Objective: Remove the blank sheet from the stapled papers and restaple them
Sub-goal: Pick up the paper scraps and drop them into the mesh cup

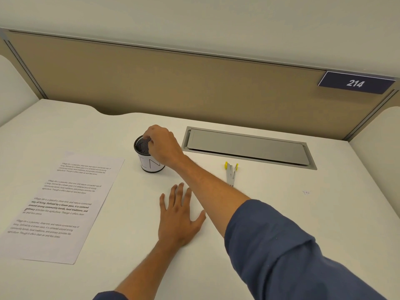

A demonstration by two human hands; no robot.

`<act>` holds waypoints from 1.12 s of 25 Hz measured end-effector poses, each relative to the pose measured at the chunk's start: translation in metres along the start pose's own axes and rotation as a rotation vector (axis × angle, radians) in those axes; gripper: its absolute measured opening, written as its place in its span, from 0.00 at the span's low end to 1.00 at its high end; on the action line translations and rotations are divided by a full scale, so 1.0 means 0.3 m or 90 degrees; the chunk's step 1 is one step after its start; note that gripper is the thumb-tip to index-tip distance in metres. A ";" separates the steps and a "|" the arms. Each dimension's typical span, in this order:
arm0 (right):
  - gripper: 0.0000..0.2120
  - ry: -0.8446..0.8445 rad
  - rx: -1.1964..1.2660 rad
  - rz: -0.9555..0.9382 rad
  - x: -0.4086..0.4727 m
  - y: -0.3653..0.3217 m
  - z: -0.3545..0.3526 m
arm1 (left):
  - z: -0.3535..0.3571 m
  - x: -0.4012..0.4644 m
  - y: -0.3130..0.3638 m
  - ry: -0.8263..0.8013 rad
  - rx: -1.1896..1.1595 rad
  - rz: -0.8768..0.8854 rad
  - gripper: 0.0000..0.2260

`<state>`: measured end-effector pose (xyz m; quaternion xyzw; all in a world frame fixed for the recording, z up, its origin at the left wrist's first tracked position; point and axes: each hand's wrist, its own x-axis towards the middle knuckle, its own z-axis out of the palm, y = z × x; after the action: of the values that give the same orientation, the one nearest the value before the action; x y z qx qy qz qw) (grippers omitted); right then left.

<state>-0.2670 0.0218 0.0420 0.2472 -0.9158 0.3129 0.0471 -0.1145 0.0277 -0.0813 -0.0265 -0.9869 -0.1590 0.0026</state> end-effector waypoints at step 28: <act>0.39 0.018 -0.344 0.496 -0.969 0.837 -0.403 | 0.030 -0.001 -0.003 0.080 0.028 0.006 0.37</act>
<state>-0.1424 0.3882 -0.0695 -0.1403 -0.9882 0.0611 0.0013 -0.1141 0.0296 -0.0900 -0.0210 -0.9879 -0.1389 0.0660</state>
